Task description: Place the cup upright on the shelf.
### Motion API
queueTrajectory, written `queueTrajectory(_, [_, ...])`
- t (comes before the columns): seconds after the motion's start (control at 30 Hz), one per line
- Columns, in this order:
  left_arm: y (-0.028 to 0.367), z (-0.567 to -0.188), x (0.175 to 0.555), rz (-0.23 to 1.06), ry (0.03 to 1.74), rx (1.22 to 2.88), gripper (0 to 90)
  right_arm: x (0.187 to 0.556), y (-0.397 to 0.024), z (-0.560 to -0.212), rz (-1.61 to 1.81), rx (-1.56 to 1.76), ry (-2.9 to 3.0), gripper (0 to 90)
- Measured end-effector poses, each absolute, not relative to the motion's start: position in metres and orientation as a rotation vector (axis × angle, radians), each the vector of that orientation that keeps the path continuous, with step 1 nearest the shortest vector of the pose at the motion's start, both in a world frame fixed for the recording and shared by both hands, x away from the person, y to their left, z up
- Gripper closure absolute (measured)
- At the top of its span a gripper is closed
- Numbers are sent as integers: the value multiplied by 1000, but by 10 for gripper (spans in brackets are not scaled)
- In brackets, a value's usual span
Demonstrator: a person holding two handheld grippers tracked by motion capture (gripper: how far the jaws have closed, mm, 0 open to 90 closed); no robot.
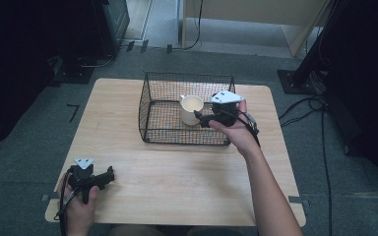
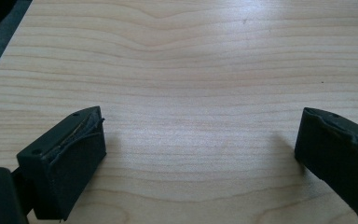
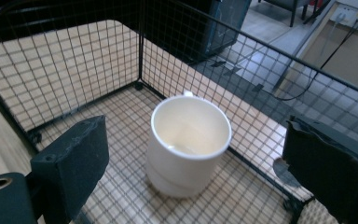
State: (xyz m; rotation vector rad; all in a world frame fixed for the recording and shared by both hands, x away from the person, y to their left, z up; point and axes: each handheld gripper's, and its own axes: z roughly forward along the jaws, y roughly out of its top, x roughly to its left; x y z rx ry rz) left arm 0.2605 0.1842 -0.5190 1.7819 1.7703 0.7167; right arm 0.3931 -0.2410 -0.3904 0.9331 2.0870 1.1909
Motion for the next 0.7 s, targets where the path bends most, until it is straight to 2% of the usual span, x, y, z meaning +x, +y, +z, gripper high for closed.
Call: queueTrajectory(0.7, [184,-519,261,718,1770,1779,18,339,-283,-415,1200,996,2067,67])
